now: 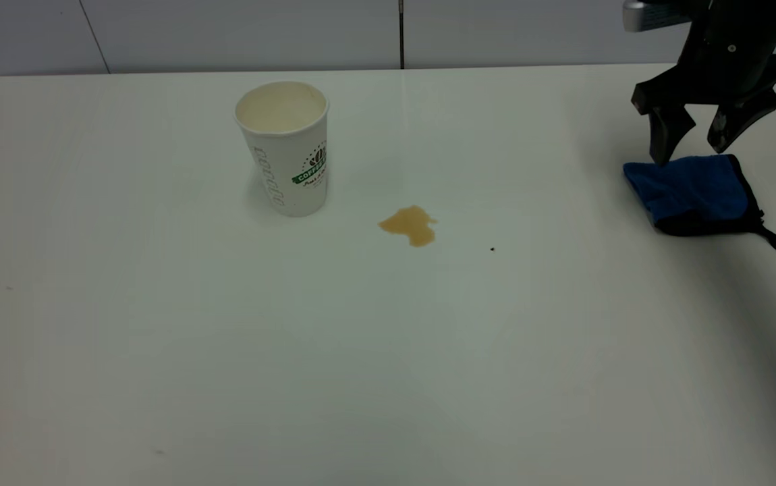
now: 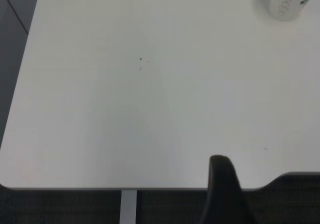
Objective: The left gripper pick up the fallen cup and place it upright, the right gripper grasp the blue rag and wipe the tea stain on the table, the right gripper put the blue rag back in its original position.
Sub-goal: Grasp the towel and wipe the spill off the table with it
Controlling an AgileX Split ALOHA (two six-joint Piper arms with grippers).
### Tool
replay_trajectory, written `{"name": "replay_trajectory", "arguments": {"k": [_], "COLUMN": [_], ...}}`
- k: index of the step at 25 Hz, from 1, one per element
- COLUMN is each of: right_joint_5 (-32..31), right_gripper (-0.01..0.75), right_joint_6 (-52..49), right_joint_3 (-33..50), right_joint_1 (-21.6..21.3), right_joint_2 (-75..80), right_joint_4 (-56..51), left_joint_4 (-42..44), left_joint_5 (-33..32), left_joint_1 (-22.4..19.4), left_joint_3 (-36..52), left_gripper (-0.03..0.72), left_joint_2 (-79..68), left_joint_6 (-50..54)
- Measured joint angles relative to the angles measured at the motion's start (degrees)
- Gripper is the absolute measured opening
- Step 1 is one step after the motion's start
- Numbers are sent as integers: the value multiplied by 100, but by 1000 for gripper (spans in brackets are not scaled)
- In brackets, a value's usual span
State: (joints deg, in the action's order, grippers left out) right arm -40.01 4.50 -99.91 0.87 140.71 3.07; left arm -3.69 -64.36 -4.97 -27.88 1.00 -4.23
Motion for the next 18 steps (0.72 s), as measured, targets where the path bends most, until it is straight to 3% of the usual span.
{"name": "replay_trajectory", "arguments": {"k": [12,18], "right_joint_5": [19,37], "right_gripper": [630,495], "right_joint_6": [-7,-7], "right_joint_3": [-399,-410], "right_joint_1": [-254,-255], "right_joint_2": [714,827], "right_joint_4": [18,-193], "left_joint_4": [0,0], "left_joint_5": [-6,-6], "left_joint_1": [0,0], "left_joint_3": [0,0], "left_gripper": [499,499], "left_joint_2": [0,0], "left_joint_6": [-5,-5]}}
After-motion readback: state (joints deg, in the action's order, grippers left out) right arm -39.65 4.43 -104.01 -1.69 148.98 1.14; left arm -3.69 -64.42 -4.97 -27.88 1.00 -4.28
